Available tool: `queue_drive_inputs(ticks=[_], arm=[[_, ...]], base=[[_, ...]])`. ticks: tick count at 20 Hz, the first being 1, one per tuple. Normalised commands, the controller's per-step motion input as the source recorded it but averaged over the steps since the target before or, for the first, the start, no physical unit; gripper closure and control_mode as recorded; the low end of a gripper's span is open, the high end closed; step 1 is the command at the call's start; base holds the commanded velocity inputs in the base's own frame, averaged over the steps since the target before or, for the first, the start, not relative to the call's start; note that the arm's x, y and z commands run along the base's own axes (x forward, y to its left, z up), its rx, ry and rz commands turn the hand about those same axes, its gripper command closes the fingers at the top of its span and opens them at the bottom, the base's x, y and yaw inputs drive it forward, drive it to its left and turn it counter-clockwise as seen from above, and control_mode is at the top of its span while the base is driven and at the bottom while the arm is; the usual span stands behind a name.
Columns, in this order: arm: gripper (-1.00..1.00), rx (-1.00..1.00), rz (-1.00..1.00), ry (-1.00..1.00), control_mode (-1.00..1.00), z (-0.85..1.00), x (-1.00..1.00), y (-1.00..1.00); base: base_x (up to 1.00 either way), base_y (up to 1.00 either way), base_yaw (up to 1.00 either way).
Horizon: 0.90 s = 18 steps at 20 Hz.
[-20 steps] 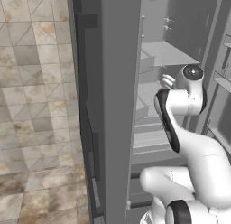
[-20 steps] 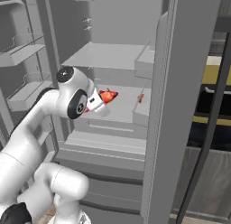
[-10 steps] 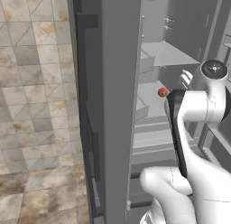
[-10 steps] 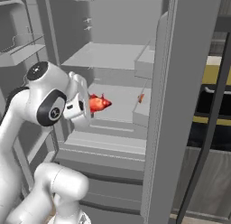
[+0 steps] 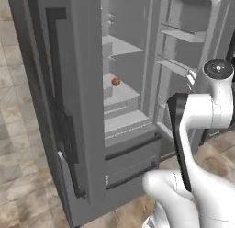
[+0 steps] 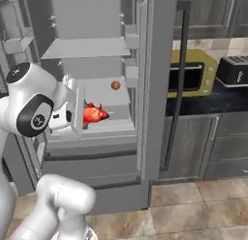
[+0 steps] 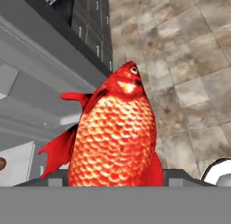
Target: Take the fish out of the fridge, briefly rinse it in the sink, and place it on the tray next to the sink.
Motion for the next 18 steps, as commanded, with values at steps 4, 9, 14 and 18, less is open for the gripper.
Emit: queue_drive_inputs(ticks=[4, 9, 14, 18], arm=[[1.00, 0.00, 0.00, 0.00, 1.00, 0.00, 0.00, 0.00], [1.00, 0.00, 0.00, 0.00, 1.00, 0.00, 0.00, 0.00], [1.00, 0.00, 0.00, 0.00, 1.00, 0.00, 0.00, 0.00], [1.00, 0.00, 0.00, 0.00, 1.00, 0.00, 0.00, 0.00]], base=[[-0.74, 0.24, -0.94], [-0.09, -0.02, -1.00], [0.00, -0.33, -1.00], [0.08, -0.49, -0.96]])
